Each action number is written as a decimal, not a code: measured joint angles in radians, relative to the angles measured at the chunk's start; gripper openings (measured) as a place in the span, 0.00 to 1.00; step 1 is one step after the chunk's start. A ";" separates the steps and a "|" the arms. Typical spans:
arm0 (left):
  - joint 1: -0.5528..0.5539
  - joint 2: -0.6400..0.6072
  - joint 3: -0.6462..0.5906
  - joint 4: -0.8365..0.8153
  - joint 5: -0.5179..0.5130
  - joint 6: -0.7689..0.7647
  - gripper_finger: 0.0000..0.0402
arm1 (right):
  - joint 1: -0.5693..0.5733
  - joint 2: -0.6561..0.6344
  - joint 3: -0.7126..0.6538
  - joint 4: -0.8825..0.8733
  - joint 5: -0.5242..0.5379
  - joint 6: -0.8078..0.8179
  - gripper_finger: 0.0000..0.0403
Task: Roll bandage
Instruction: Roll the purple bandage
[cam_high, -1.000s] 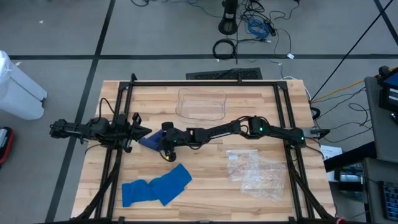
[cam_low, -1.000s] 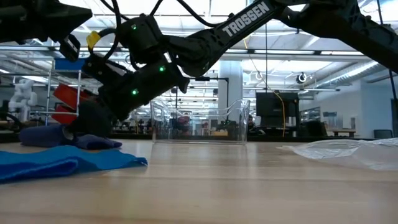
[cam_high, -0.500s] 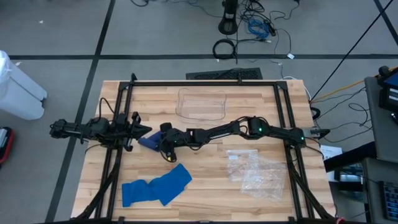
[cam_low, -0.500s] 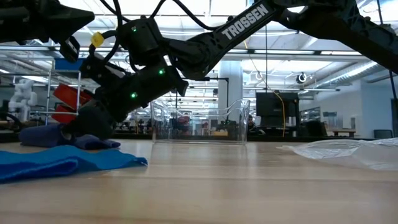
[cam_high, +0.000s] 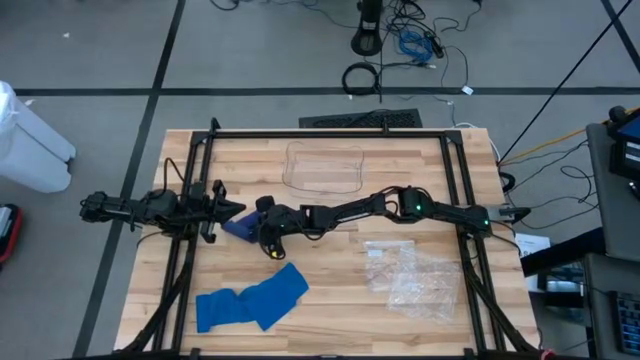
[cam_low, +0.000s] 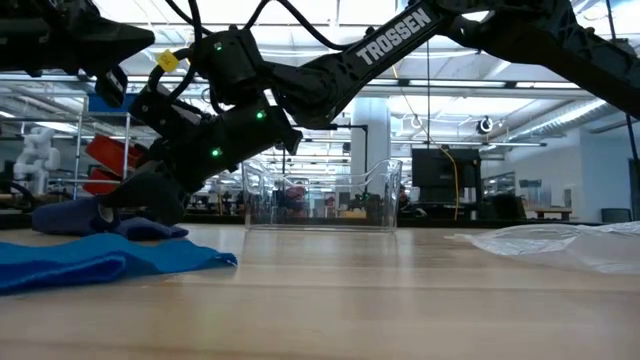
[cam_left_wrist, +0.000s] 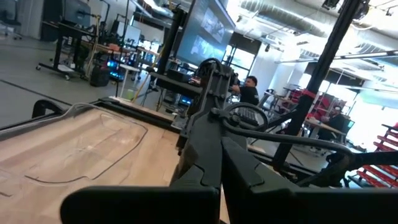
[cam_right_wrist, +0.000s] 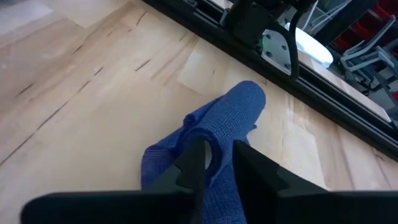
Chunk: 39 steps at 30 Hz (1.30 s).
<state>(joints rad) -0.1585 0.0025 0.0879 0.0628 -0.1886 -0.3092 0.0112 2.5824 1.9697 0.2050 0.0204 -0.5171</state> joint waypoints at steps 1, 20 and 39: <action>0.000 0.000 0.000 0.000 0.000 0.000 0.01 | -0.001 0.000 0.000 0.000 0.000 0.000 0.15; 0.000 0.000 0.000 0.009 0.002 0.000 0.01 | -0.008 -0.037 -0.002 -0.172 0.130 -0.043 0.00; -0.001 0.000 0.158 -0.519 -0.124 -0.111 0.00 | -0.002 -0.171 -0.001 -0.516 0.023 0.047 0.00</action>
<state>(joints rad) -0.1594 0.0025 0.2462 -0.4557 -0.3129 -0.4201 0.0090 2.4119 1.9686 -0.3107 0.0437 -0.4698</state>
